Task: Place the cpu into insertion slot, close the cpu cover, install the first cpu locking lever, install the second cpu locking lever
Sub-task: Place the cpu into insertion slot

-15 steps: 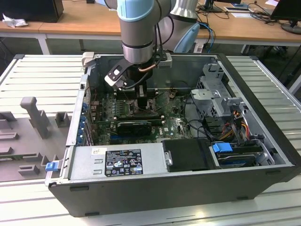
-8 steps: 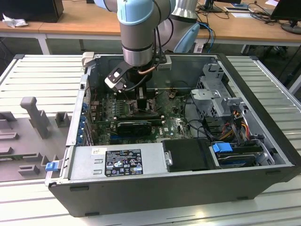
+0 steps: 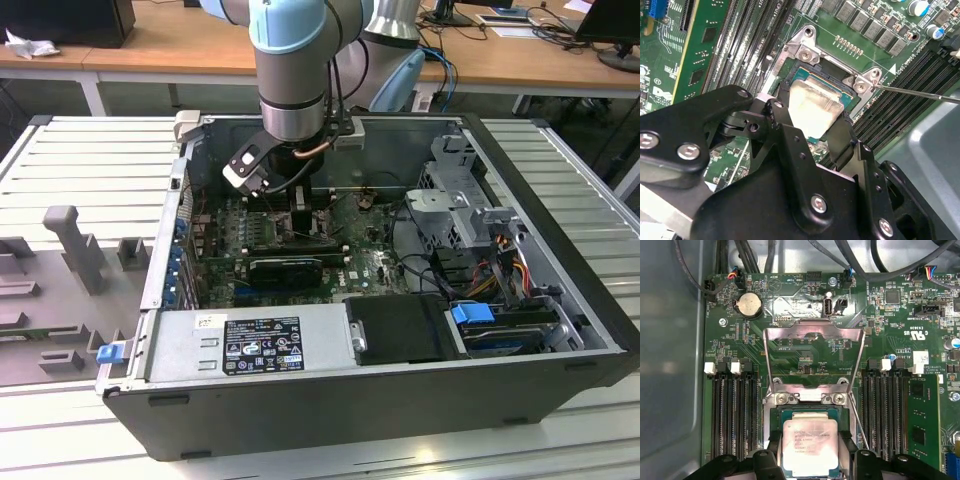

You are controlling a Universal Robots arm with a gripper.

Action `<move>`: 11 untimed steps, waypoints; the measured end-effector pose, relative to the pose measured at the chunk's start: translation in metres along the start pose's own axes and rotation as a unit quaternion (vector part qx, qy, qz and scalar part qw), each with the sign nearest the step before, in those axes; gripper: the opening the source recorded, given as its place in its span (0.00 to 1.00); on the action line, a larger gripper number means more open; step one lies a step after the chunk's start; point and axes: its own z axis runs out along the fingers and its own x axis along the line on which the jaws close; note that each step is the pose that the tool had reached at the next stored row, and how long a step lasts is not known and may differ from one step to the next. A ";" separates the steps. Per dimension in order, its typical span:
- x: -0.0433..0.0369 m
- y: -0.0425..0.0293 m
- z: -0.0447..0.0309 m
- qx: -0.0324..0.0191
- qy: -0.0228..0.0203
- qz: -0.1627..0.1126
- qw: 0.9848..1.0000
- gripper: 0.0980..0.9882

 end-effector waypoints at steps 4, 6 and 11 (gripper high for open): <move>0.0000 0.0000 0.0000 0.000 0.000 0.000 1.000 0.58; 0.0000 0.0000 0.0000 0.000 0.000 0.000 1.000 0.58; 0.0001 0.0006 -0.0070 0.000 0.000 0.000 1.000 0.58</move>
